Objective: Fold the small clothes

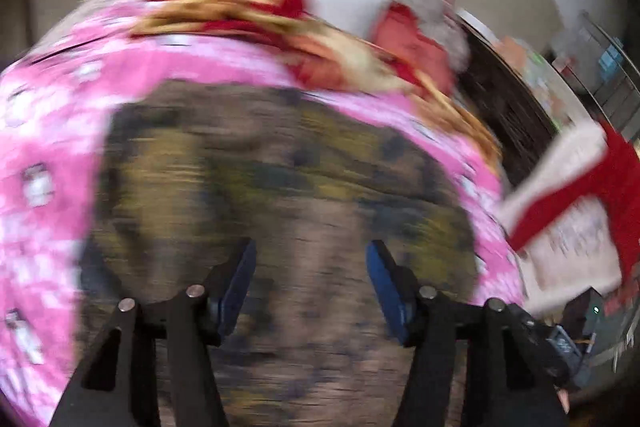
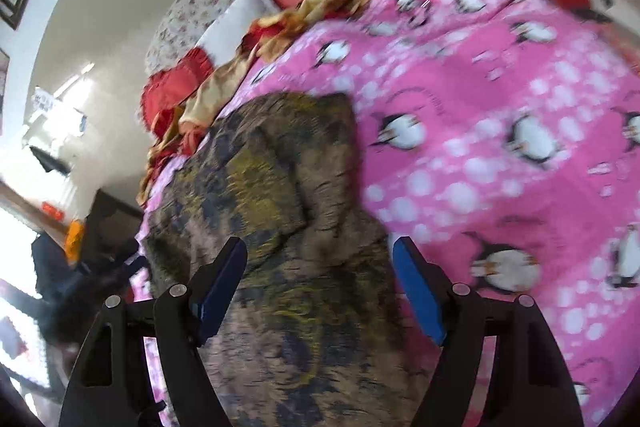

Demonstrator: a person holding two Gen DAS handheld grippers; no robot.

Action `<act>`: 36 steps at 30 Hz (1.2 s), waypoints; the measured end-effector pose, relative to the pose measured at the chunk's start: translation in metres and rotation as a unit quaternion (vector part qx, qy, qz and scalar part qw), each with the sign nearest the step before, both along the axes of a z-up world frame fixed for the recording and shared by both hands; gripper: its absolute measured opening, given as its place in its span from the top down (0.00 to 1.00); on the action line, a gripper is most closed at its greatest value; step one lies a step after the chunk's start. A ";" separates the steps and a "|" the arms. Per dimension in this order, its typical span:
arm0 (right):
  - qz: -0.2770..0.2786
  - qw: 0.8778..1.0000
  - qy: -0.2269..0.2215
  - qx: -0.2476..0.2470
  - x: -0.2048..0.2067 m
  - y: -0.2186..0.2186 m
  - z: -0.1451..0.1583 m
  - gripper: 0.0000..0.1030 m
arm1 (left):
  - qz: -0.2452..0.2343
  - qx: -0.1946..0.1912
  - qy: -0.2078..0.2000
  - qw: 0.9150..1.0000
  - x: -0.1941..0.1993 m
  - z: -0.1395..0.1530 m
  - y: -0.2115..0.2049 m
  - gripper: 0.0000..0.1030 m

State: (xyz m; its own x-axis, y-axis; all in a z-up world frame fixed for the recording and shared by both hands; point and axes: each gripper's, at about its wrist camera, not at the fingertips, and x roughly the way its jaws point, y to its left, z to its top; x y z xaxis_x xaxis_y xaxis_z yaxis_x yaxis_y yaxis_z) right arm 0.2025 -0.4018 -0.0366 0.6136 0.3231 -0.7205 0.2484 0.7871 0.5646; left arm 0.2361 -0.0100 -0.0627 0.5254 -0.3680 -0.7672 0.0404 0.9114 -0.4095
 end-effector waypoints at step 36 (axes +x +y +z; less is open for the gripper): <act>-0.028 0.997 0.009 -0.077 0.067 0.017 0.000 0.64 | 0.091 0.063 0.006 0.994 0.049 -0.057 0.117 0.34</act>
